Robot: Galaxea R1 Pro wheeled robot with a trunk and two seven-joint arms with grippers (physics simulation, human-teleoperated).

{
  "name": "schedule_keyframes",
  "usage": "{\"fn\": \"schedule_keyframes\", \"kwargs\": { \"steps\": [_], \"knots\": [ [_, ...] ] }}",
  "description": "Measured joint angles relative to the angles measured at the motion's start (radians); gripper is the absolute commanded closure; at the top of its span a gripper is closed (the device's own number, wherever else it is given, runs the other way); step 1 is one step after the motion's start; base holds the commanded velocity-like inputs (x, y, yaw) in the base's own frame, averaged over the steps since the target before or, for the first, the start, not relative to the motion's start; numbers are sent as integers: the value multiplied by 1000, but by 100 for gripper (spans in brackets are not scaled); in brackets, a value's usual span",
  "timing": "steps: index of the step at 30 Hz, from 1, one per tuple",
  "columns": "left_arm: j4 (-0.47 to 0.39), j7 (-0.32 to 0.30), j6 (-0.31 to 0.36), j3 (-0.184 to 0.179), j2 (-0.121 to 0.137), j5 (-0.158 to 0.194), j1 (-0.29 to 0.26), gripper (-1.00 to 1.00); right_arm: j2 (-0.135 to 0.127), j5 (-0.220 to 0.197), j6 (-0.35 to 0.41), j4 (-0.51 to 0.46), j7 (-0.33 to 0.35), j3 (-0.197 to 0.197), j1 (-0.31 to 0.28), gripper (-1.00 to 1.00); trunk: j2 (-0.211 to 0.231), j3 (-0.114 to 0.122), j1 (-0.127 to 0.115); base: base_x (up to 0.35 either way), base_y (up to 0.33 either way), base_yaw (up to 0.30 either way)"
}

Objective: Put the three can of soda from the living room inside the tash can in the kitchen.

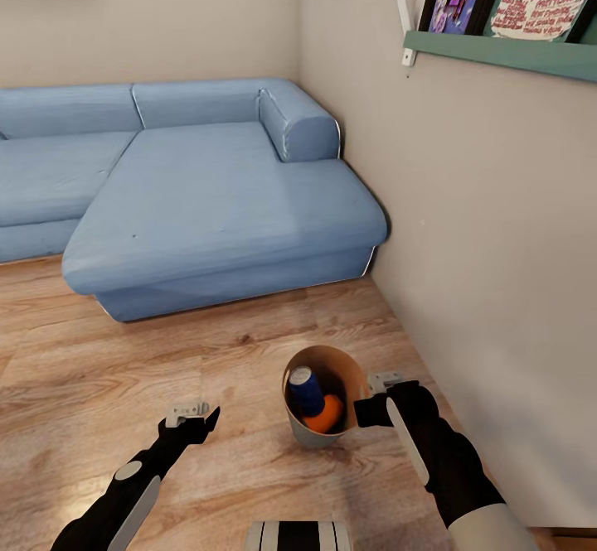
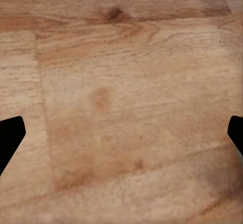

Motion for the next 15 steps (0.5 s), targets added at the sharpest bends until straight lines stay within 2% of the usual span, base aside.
{"fn": "schedule_keyframes", "kwargs": {
  "steps": [3,4,5,15],
  "knots": [
    [0,0,0,0,0,0,0,-100,0,-2,0,4,1,0,0,100,0,0,0,0,0,0],
    [0,0,0,0,0,0,0,-100,0,-2,0,5,1,0,0,-100,0,0,0,0,0,0],
    [0,0,0,0,0,0,0,-100,0,-21,0,5,4,0,0,-100,0,0,0,0,0,0],
    [1,0,0,0,0,0,0,-100,0,-22,0,6,3,0,0,-100,0,0,0,0,0,0]
  ]
}}
